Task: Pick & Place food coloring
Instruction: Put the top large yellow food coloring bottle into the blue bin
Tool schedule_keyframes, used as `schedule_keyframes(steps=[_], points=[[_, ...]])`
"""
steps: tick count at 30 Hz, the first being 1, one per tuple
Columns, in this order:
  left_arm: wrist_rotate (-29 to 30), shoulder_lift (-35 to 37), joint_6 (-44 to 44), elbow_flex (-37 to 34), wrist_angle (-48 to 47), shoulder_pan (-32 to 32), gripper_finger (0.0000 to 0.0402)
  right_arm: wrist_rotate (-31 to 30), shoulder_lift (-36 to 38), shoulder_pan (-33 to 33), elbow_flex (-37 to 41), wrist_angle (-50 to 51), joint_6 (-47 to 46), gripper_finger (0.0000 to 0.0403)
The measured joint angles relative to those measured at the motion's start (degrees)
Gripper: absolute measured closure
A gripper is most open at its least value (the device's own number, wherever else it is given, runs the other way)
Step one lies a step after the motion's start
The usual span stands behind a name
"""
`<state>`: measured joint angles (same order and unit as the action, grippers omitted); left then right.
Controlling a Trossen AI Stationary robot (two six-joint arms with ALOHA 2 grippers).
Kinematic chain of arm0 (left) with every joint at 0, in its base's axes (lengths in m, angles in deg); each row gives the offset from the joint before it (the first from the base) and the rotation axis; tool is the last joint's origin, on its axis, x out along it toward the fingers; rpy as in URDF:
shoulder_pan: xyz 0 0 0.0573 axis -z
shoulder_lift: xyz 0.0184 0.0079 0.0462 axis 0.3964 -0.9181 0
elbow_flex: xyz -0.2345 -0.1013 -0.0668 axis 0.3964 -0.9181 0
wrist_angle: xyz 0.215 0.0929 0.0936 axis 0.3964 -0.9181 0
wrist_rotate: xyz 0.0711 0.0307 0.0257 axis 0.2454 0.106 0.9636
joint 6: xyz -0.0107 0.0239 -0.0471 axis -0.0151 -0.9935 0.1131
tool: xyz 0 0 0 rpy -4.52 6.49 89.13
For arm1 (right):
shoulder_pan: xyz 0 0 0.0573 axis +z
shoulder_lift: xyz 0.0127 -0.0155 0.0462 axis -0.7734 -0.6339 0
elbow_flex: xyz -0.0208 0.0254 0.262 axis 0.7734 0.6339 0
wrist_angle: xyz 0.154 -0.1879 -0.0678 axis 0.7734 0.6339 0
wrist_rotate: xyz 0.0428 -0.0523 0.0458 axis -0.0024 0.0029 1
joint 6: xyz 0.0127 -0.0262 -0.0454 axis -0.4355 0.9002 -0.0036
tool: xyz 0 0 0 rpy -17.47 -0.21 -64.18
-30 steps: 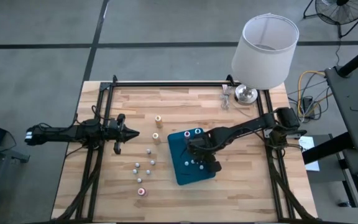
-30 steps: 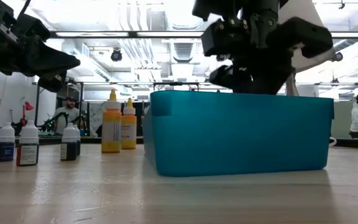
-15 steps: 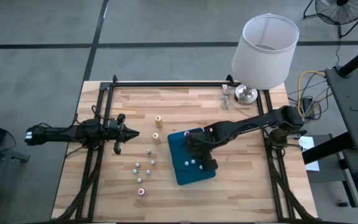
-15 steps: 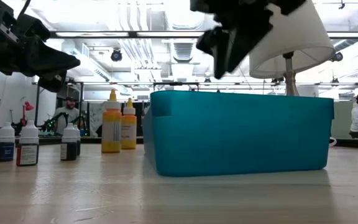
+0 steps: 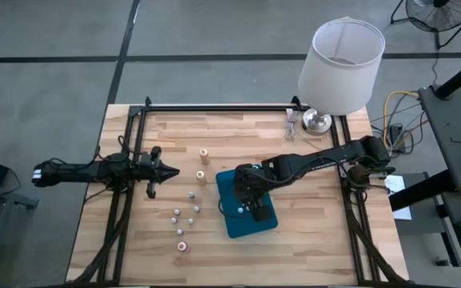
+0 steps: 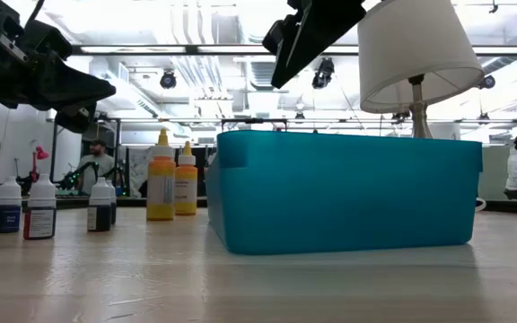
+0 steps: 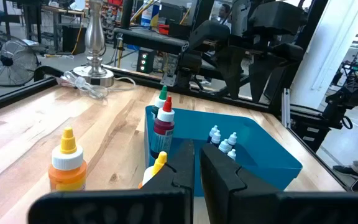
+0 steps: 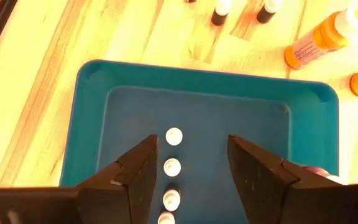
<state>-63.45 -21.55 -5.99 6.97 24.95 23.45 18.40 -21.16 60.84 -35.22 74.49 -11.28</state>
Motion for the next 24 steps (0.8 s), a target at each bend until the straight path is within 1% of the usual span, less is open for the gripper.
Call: schedule_keyframes(steps=[4, 14, 19, 21, 24], points=[[0.00, -0.02, -0.01, 0.01, 0.01, 0.00, 0.0402, 0.12, -0.01, 0.06, 0.00, -0.78, -0.03, 0.0211], [0.00, -0.02, 0.00, 0.01, 0.00, -0.01, 0.0402, -0.19, 0.35, -0.07, 0.25, -1.01, -0.37, 0.0215], [0.01, 0.00, -0.01, 0.00, 0.01, 0.00, 0.0402, -0.69, 1.87, -0.75, 1.12, -1.83, -2.72, 0.0216], [0.00, 0.00, -0.01, 0.01, 0.00, -0.01, 0.0402, -2.58, 2.96, -1.03, 1.84, -2.21, -3.36, 0.0216], [0.02, -0.02, -0.02, 0.01, 0.00, -0.02, 0.0402, -7.06, 5.47, -1.56, 3.67, -2.52, -4.30, 0.0216]])
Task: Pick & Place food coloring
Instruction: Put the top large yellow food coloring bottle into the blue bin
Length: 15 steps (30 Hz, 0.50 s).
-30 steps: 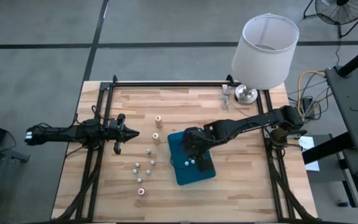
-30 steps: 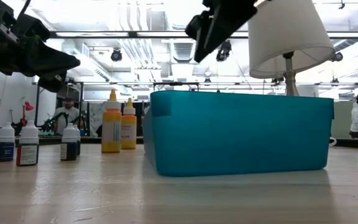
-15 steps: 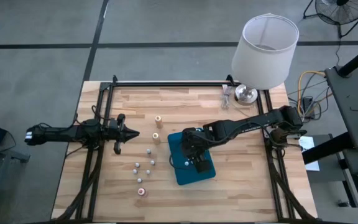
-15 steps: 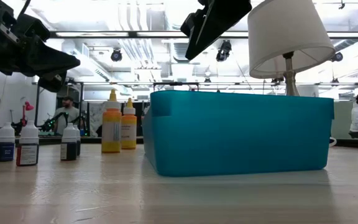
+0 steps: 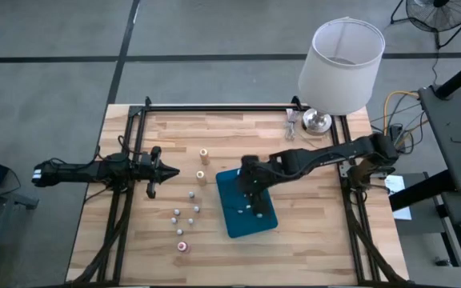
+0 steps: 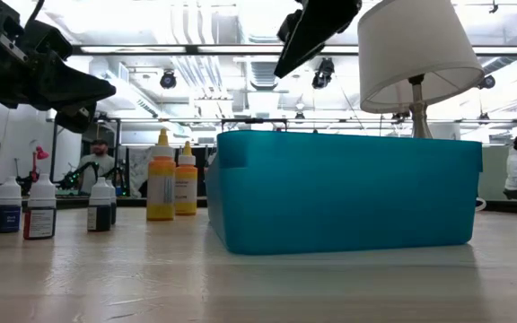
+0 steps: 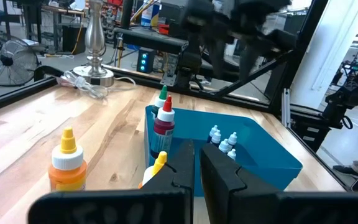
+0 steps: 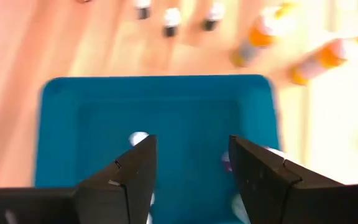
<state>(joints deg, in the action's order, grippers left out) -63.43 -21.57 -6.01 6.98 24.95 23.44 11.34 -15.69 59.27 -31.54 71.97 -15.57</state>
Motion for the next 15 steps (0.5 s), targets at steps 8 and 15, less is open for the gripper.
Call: schedule_keyframes(steps=[8, 15], points=[[-0.01, 0.01, 0.01, 0.00, 0.01, -0.01, 0.0402, -3.01, 9.38, -1.84, 10.24, -3.84, -4.52, 0.0222], [0.00, 0.00, 0.02, -0.01, 0.00, -0.01, 0.0402, -4.10, 17.82, -2.86, 20.43, -7.50, -8.22, 0.0263]])
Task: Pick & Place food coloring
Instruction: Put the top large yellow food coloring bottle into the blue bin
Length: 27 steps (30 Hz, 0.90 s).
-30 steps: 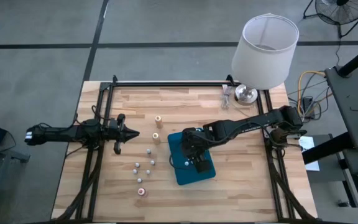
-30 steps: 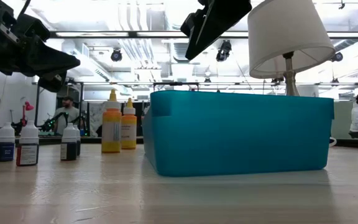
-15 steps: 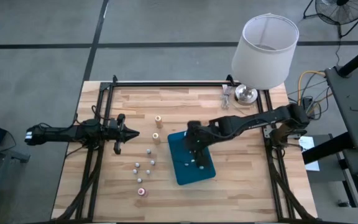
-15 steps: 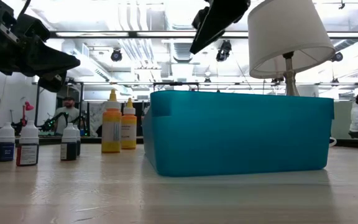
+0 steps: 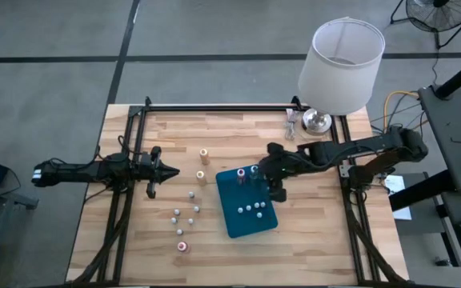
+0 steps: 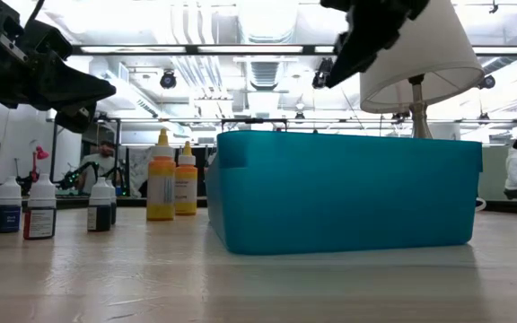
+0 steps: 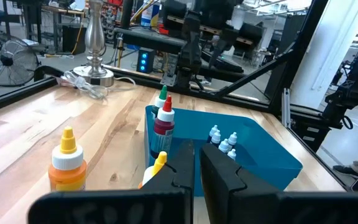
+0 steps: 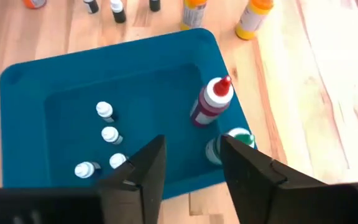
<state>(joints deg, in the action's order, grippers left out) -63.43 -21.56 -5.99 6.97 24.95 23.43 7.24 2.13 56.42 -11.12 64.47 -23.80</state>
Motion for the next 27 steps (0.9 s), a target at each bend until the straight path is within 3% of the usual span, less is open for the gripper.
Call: schedule_keyframes(steps=[10, 27], points=[[-0.02, 0.02, -0.02, 0.00, 0.00, 0.02, 0.0402, -0.31, 7.63, -1.00, 9.29, -5.36, -1.28, 0.0329], [0.00, 0.00, 0.00, 0.00, 0.00, 0.00, 0.0402, 0.51, 7.98, -2.77, 10.50, -7.39, 0.82, 0.0392]])
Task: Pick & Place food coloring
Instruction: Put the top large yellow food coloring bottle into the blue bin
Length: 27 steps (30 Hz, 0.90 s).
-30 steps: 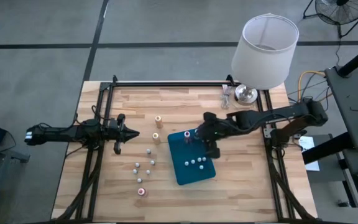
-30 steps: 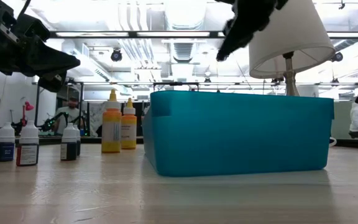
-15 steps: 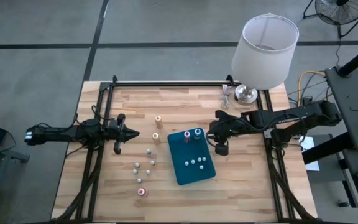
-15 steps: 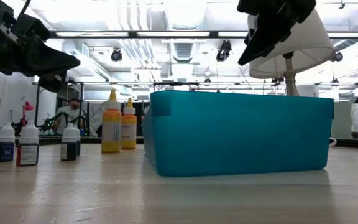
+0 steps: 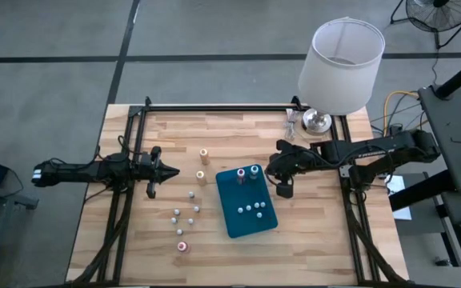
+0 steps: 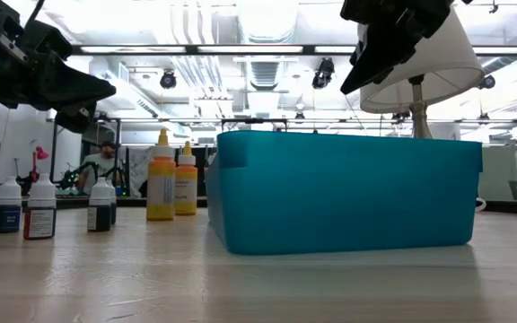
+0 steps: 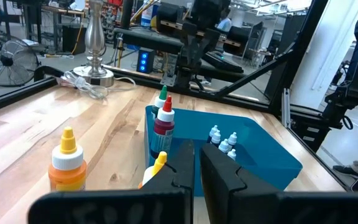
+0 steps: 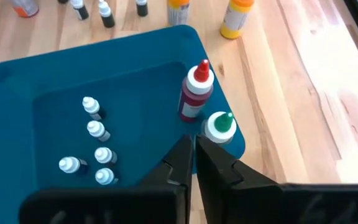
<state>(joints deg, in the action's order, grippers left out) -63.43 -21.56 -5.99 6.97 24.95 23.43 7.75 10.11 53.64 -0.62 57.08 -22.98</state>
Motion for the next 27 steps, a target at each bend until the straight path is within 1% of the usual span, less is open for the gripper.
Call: schedule_keyframes(steps=[8, 21, 24, 27], points=[[0.00, 0.01, -0.01, 0.01, 0.00, 0.00, 0.0402, 0.21, 0.02, -0.02, 0.44, -0.12, 1.58, 0.0394], [-0.01, 0.00, -0.01, 0.01, 0.00, 0.02, 0.0402, 0.22, 0.17, -0.08, 0.71, -1.52, 1.58, 0.0394], [-0.02, 0.02, 0.00, 0.01, 0.00, 0.01, 0.0402, 2.88, 1.69, -1.18, 2.38, -5.33, 1.59, 0.0394], [0.00, 0.01, -0.01, 0.00, 0.00, 0.01, 0.0402, 5.96, 4.30, -2.21, 6.03, -13.54, 1.20, 0.0394]])
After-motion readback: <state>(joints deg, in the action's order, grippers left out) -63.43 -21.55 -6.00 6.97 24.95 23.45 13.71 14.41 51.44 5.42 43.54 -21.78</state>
